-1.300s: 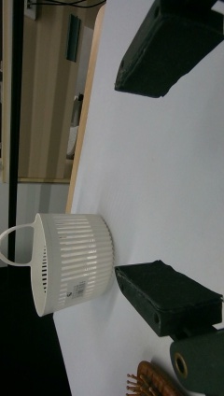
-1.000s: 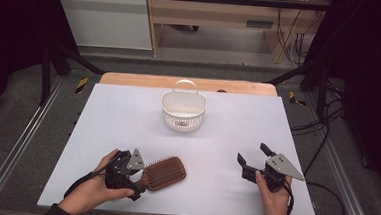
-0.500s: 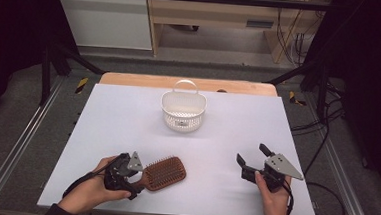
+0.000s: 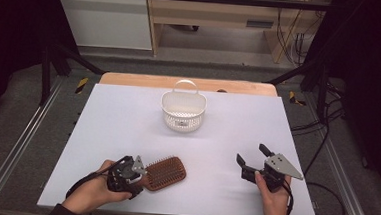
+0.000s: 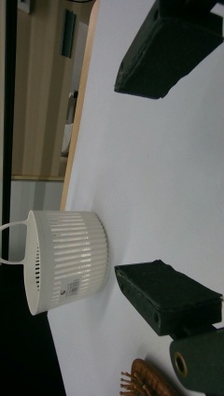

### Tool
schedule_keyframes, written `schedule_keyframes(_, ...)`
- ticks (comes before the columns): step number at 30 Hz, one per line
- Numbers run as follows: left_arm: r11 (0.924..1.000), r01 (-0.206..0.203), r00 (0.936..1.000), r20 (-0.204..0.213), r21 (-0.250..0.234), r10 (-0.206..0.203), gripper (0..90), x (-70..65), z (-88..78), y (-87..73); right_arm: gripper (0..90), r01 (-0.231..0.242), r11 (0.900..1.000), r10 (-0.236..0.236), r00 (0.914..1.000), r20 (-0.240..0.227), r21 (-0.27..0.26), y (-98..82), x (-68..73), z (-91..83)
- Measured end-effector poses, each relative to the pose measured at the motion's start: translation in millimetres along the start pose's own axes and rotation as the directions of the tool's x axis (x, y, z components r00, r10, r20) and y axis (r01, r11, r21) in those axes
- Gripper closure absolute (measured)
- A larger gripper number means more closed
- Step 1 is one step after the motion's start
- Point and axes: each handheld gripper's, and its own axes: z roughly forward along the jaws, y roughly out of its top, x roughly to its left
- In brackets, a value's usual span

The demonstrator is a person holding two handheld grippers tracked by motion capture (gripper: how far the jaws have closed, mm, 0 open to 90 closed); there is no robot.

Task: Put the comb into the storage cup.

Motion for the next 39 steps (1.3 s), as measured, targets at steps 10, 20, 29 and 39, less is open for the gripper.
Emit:
schedule_keyframes(10,0.9998,0.0,0.9996,0.029,0.018,0.0,57.4,4.0,2.8,0.2,11.2,-0.002,1.0,0.002,1.0,-0.001,0.001,-0.1,-0.3,0.2)
schedule_keyframes(20,0.9988,-0.009,0.9983,0.058,0.048,0.006,64.9,5.6,9.3,2.4,11.2,-0.002,1.0,0.002,1.0,-0.002,0.002,-0.1,-0.7,0.3)
schedule_keyframes(29,0.9966,-0.013,0.9968,0.08,0.081,0.007,71.6,7.9,11.2,8.0,11.2,-0.007,1.0,0.007,1.0,-0.001,-0.003,0.7,-1.7,-0.9)
schedule_keyframes(39,0.9999,-0.011,0.9988,0.048,-0.005,0.011,72.3,2.9,8.3,-1.1,11.1,-0.013,1.0,0.013,0.9999,-0.005,-0.002,0.5,-1.4,-0.5)
